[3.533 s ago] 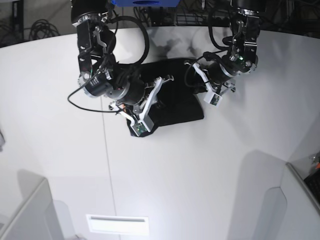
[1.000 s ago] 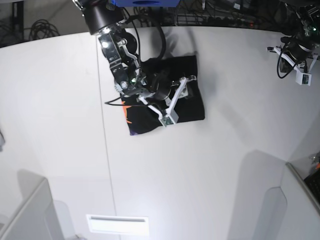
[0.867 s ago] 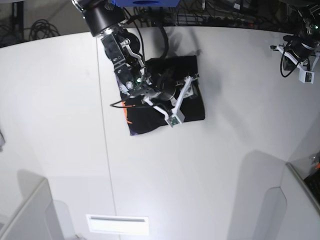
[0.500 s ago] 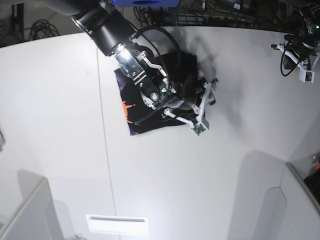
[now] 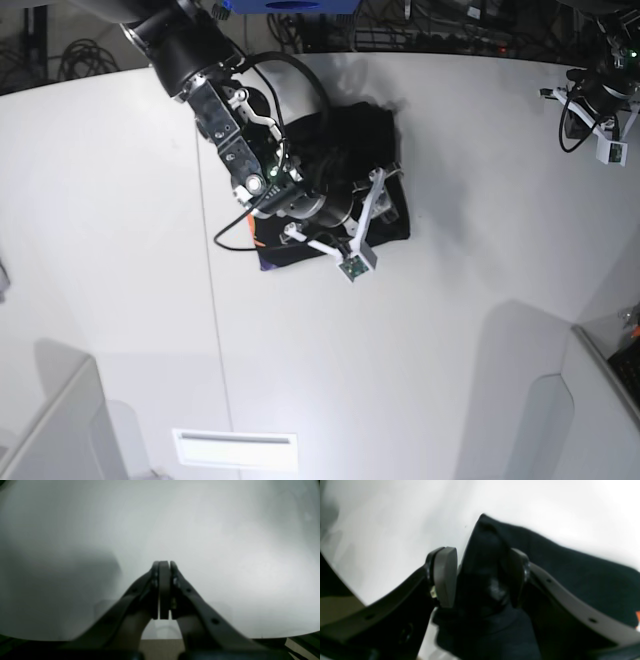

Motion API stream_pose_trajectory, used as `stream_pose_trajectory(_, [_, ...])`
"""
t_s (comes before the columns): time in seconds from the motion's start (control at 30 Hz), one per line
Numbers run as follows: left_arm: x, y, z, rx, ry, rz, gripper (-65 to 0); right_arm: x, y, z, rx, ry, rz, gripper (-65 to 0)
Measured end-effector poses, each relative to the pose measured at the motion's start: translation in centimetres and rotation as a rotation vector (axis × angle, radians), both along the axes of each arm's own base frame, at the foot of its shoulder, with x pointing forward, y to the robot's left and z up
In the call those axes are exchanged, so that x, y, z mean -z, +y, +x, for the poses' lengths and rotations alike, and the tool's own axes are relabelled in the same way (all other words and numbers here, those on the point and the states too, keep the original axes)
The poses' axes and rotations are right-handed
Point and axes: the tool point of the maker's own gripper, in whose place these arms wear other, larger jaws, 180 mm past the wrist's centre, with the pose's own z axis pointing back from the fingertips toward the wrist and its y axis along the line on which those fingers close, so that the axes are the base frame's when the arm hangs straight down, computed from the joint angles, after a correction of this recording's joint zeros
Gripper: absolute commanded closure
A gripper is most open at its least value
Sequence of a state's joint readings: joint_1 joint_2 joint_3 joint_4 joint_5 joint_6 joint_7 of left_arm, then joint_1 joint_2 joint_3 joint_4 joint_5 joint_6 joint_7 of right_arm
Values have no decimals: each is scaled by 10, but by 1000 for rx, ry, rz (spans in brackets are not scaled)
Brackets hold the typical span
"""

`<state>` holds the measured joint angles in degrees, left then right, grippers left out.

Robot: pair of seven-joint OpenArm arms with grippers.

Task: Fold the T-shirt properly
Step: 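Press the folded bundle flat with the right gripper and release, then grasp the edge of the folded bundle with the left gripper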

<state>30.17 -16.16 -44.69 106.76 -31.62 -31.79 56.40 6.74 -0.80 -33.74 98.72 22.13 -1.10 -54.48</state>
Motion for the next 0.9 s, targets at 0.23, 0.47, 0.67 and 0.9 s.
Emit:
stream_pose_trajectory(0.23, [-4,-42,10,85,-99,-175,0,-14,-64,16,259,-92,114,0])
stream_pose_trajectory(0.47, [5,-86,20,114,-150,-378,-584,0,-115,7,369,-101,83,0])
stream_pose_trajectory(0.67, [18,-151,47,188,-174,-547,-615,12,-169,2,515,-108,40,0])
stream_pose_trajectory(0.9, [30,-191,67,138,-152,-671,-617,11,-207,-3,541,-151,7,0])
